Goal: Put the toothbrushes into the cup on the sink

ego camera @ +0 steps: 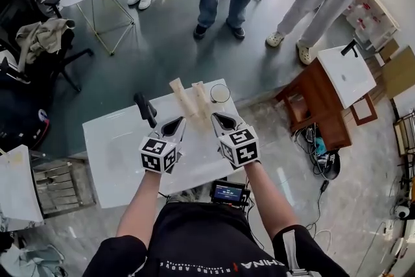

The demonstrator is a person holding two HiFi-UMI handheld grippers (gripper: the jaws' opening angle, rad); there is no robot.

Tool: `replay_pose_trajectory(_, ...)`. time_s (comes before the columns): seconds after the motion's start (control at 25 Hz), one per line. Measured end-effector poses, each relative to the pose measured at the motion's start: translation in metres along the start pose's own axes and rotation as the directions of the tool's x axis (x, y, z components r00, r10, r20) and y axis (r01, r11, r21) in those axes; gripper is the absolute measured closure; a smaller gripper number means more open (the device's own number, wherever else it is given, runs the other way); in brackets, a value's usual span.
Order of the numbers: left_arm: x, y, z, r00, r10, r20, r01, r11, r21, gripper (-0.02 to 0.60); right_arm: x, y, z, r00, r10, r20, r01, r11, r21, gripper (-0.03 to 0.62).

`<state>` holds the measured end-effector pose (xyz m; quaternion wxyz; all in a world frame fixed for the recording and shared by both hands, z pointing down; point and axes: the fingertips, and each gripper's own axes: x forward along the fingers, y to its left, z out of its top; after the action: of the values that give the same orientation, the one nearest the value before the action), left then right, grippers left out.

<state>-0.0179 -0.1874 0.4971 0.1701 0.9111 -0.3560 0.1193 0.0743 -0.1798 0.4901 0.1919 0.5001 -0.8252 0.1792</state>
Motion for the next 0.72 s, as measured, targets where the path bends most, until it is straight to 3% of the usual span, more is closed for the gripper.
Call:
replay_pose_trajectory(0.44, 0.009, 0.009, 0.006, 0.991, 0.134, 0.016, -0.133, 0.99, -0.047, 0.578, 0.029, -0.009, 0.01, 0.993, 0.107, -0.054, -0.111, 0.992, -0.062, 0.585)
replay_pose_trajectory(0.72, 0.013, 0.031, 0.007, 0.971, 0.24, 0.017, -0.237, 0.967, -0.096, 0.58, 0.075, 0.002, 0.018, 0.983, 0.124, -0.136, -0.136, 0.987, -0.083, 0.585)
